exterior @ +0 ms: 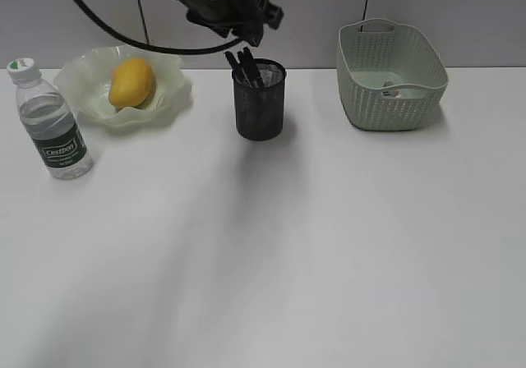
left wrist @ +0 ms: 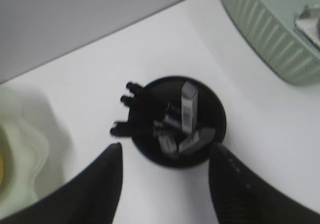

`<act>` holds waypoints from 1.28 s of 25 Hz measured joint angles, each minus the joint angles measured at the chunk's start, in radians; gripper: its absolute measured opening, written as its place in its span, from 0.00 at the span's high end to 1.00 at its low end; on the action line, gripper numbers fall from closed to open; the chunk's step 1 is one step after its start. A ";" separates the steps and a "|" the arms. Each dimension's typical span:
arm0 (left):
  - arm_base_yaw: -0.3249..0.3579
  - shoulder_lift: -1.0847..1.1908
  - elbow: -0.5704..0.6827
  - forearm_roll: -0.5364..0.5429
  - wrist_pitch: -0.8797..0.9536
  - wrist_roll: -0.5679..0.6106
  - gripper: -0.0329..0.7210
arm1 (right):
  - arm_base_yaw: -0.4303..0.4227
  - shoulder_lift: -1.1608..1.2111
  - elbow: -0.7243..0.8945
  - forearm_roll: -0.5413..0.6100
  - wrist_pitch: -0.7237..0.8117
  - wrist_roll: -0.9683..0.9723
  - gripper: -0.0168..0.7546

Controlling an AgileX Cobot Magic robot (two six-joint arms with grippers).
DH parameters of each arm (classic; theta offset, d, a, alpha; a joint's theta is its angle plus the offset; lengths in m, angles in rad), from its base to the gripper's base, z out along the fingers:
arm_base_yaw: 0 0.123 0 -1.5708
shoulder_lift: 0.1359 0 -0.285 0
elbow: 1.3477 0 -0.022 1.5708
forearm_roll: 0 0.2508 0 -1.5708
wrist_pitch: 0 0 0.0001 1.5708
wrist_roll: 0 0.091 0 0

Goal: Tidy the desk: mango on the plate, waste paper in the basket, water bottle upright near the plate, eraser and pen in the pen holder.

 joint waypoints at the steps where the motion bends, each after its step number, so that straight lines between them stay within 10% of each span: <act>1: 0.000 -0.023 0.000 0.000 0.062 0.000 0.35 | 0.000 0.000 0.000 0.000 0.000 0.000 0.46; 15: 0.000 -0.173 0.075 -0.046 0.378 0.039 0.26 | 0.000 0.000 0.000 0.000 0.000 0.000 0.46; 23: 0.029 -0.374 0.388 -0.031 0.378 0.048 0.30 | 0.000 0.000 0.000 0.000 0.000 0.000 0.47; 32: 0.252 -0.745 0.834 -0.089 0.280 0.050 0.32 | 0.000 0.000 0.000 0.000 0.000 0.000 0.47</act>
